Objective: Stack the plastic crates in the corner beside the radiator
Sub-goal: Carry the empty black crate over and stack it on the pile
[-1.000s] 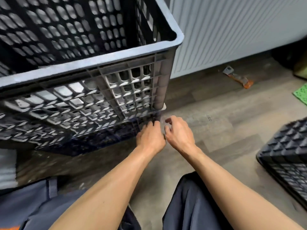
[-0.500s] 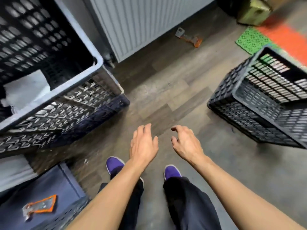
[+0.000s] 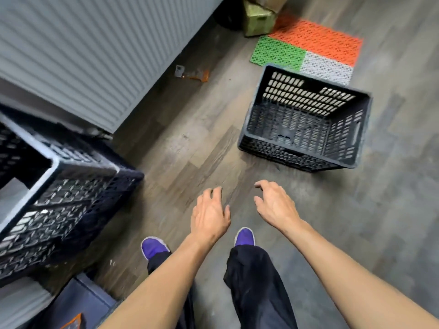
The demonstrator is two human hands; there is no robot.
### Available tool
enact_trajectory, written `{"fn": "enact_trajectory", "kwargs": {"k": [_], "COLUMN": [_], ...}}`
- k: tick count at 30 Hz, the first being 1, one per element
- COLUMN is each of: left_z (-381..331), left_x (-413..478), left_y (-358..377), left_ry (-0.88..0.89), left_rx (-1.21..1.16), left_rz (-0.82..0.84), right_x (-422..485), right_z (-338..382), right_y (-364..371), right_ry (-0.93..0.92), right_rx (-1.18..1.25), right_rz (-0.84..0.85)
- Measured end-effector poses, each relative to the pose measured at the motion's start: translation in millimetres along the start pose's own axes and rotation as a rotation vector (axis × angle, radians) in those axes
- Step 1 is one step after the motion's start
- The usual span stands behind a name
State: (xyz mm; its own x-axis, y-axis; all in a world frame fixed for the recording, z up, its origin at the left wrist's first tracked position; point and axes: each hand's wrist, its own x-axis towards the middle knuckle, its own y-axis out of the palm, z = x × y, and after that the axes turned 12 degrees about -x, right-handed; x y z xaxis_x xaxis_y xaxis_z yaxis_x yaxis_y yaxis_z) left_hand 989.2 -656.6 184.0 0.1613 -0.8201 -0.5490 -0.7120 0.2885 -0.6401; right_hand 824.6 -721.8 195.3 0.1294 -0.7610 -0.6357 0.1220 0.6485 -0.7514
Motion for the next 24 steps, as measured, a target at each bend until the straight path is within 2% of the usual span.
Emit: {"fn": "enact_trajectory", "kwargs": {"k": [7,12,24], "left_z": [-86,-121,-120], "left_x": [28,63,167], "left_y": [24,41,63], "left_ry": [0.119,0.199,0.389], "left_rx": [0.147,0.201,0.375], "left_rz": [0.12,0.176,0.378], "right_x": [0,12,82], "right_z": [-78,-115,-136], "right_y": [-39,-41,-38], "right_ry": [0.118,0.205,0.344], "right_rx": [0.093,0.161,0.145], "right_rz": [-0.006,0.008,0.106]}}
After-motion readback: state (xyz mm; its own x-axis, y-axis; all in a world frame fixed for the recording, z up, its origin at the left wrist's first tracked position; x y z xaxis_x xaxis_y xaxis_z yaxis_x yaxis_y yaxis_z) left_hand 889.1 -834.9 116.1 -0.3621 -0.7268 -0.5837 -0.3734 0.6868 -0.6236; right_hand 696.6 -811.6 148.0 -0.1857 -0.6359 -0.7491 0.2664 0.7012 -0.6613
